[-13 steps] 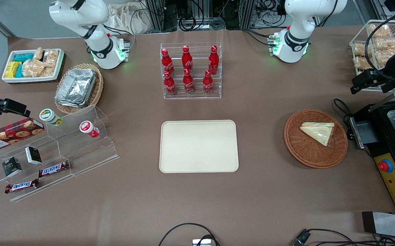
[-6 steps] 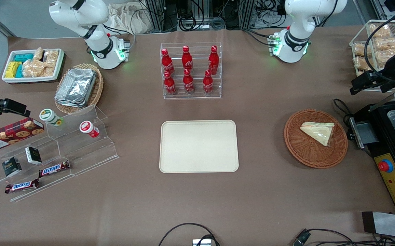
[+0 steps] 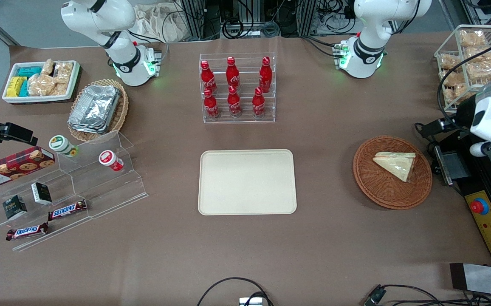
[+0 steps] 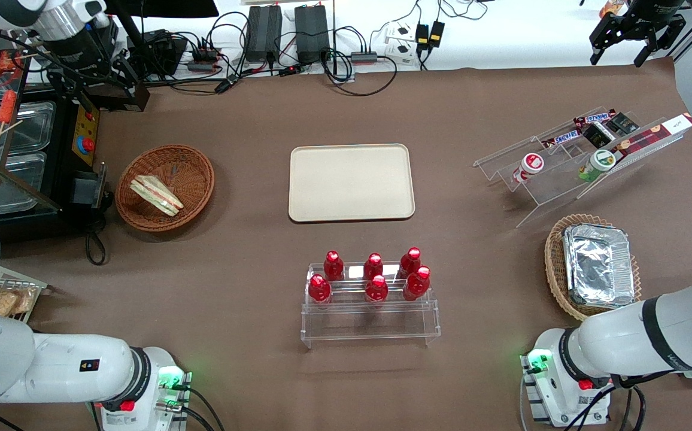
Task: Place sandwich from basket to tray
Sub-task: 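Move the left gripper over the wrapped sandwich in the wicker basket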
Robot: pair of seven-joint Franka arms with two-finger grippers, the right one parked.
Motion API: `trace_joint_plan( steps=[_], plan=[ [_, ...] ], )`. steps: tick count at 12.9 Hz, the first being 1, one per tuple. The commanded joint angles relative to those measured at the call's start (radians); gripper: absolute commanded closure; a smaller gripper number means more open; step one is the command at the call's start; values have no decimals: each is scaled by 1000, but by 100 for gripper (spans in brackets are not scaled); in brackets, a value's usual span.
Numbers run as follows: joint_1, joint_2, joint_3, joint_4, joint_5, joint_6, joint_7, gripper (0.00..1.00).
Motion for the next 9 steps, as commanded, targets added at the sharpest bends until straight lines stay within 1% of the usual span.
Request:
trace_joint_plan(
  steps=[1, 8, 9],
  plan=[
    [-6, -44, 5, -130, 18, 106, -81, 0],
    [8, -141, 12, -489, 20, 481, -214, 0],
    [23, -142, 12, -519, 20, 522, -231, 0]
  ],
)
